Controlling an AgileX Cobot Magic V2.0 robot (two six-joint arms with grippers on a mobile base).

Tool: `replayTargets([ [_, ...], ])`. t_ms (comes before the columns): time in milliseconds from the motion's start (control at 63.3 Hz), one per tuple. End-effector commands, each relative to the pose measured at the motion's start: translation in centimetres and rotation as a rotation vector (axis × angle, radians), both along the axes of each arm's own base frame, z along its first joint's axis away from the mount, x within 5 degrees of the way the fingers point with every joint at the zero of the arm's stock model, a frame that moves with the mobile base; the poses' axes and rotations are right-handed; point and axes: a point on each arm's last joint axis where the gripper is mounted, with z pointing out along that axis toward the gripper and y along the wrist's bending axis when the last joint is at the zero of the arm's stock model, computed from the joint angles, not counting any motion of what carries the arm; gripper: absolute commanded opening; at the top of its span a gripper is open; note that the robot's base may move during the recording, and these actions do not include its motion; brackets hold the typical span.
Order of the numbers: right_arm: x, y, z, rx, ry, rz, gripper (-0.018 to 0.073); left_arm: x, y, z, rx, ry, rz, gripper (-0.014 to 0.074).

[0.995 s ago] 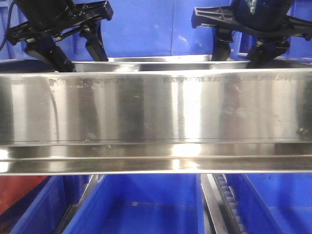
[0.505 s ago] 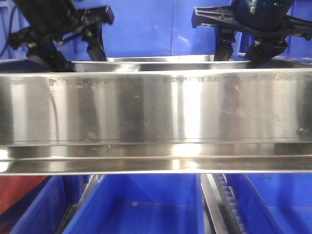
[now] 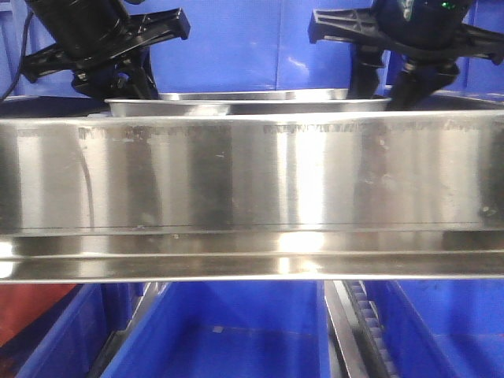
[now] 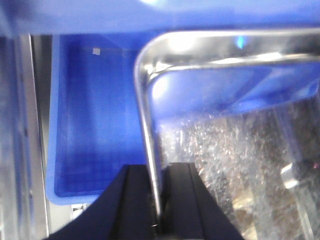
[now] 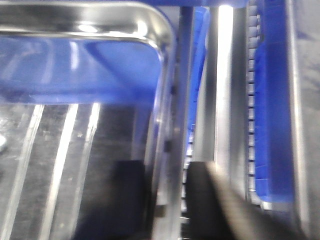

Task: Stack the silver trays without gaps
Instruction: 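Lift the silver tray up off the shelf with both grippers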

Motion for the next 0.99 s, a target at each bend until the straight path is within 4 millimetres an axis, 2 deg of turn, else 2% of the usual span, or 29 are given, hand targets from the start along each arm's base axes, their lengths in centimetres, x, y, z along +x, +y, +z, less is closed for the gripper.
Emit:
replayTargets([
  [0,-0.2,-0.4,-0.1,-0.034,0.034,0.002,-0.0053,-0.3,0.2,-0.3,0.003,0.046,0.002,-0.0011],
  [32,-0.2,-0.4,-0.1,-0.035,0.036,0.002,-0.0096,-0.3,0.2,-0.3,0.004,0.051,0.001,-0.002],
  [237,-0.4,-0.5,0.3,-0.031,0.026,0.002,-0.0077,-0.6,0.2,-0.4,0.014,0.081,-0.004,-0.0016],
  [426,-1.0,-0.9,1.9,-0.042,-0.032,0.009,-0.0077,-1.1,0.4,0.9,0.004,0.054,-0.006,-0.0016],
  [663,-2.2,-1.5,4.6,-0.016,-0.136,0.01,-0.0077,-2.4,1.0,4.5,-0.039,-0.061,-0.002,-0.0016],
  [979,-3.7,-2.1,7.9,0.028,-0.272,0.011,-0.0077,-5.5,2.3,11.3,-0.137,-0.321,0.012,-0.0016],
])
